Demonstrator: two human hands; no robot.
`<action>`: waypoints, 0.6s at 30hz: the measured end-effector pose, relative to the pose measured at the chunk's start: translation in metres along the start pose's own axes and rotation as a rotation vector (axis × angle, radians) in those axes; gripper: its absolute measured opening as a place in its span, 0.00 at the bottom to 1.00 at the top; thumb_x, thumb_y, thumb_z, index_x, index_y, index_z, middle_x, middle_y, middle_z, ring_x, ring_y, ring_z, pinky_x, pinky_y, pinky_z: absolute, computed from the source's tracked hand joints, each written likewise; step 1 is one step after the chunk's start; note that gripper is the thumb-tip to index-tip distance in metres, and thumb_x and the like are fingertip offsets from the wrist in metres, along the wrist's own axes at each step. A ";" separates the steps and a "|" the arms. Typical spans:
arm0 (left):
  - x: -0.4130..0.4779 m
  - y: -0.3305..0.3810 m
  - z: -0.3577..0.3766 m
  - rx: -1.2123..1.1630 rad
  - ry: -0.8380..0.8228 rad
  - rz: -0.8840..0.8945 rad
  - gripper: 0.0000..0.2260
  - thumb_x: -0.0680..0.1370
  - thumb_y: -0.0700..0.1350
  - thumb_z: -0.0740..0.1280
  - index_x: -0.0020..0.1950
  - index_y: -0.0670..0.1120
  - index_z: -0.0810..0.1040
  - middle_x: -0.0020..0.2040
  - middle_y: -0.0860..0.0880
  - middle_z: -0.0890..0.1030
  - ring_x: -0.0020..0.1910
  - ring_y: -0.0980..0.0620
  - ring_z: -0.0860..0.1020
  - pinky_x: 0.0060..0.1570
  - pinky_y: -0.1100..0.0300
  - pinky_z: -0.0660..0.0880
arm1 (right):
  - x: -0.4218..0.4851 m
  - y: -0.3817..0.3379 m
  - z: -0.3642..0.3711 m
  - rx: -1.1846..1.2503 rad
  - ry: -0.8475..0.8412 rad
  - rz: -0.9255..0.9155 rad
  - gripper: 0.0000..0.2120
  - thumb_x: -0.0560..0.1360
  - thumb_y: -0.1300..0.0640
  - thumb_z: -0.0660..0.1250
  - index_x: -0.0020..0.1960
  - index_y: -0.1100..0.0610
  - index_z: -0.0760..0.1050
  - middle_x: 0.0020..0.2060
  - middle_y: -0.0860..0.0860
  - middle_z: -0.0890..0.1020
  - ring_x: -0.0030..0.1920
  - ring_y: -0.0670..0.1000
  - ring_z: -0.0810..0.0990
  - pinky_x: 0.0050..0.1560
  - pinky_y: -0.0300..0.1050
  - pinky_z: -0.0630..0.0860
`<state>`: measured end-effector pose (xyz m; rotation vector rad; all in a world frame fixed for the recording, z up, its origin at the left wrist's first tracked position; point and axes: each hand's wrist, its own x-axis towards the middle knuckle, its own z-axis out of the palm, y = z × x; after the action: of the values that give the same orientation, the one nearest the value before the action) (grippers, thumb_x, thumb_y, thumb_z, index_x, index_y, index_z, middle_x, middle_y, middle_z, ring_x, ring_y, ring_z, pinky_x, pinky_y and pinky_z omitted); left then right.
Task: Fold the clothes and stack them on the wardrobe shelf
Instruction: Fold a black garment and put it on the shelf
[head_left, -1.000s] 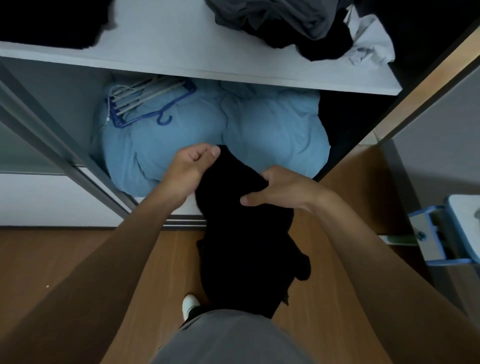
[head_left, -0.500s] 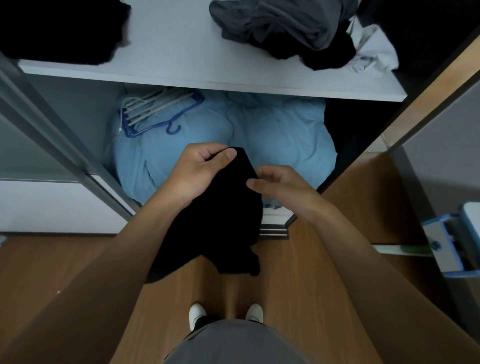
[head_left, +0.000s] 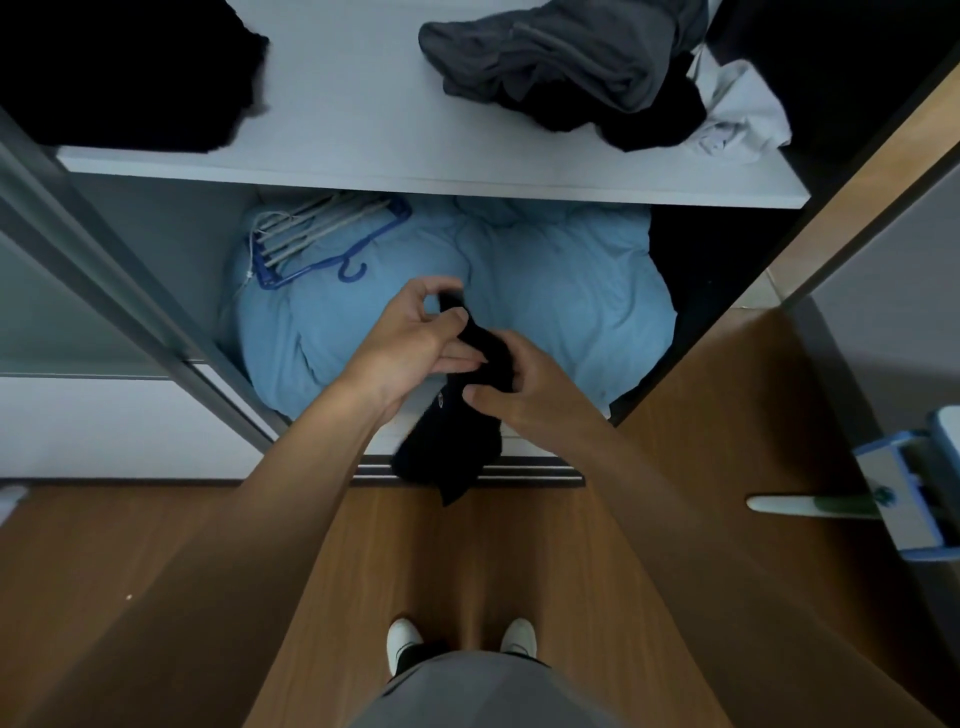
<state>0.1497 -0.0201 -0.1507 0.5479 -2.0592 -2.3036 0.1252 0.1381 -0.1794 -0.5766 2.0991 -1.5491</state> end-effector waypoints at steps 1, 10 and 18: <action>0.002 0.001 0.000 0.035 -0.026 0.008 0.14 0.83 0.37 0.62 0.64 0.52 0.70 0.41 0.39 0.83 0.36 0.47 0.86 0.38 0.60 0.81 | 0.000 0.000 0.002 -0.039 0.027 -0.021 0.19 0.75 0.61 0.71 0.64 0.50 0.72 0.53 0.44 0.81 0.53 0.40 0.80 0.52 0.32 0.75; 0.004 -0.007 0.005 0.250 0.005 0.143 0.13 0.80 0.33 0.60 0.51 0.44 0.83 0.36 0.47 0.85 0.39 0.55 0.83 0.43 0.68 0.76 | 0.011 -0.007 -0.019 -0.338 0.069 0.100 0.12 0.81 0.59 0.64 0.38 0.56 0.75 0.30 0.48 0.74 0.31 0.45 0.72 0.35 0.41 0.66; -0.003 -0.031 -0.008 0.315 -0.361 0.031 0.13 0.79 0.34 0.67 0.64 0.38 0.77 0.57 0.41 0.82 0.58 0.50 0.79 0.63 0.57 0.71 | -0.004 -0.027 -0.026 -0.139 0.059 0.020 0.11 0.79 0.55 0.69 0.50 0.63 0.84 0.42 0.65 0.84 0.38 0.50 0.78 0.40 0.45 0.72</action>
<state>0.1619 -0.0224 -0.1806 0.0982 -2.5929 -2.2056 0.1142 0.1526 -0.1467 -0.5621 2.2641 -1.4335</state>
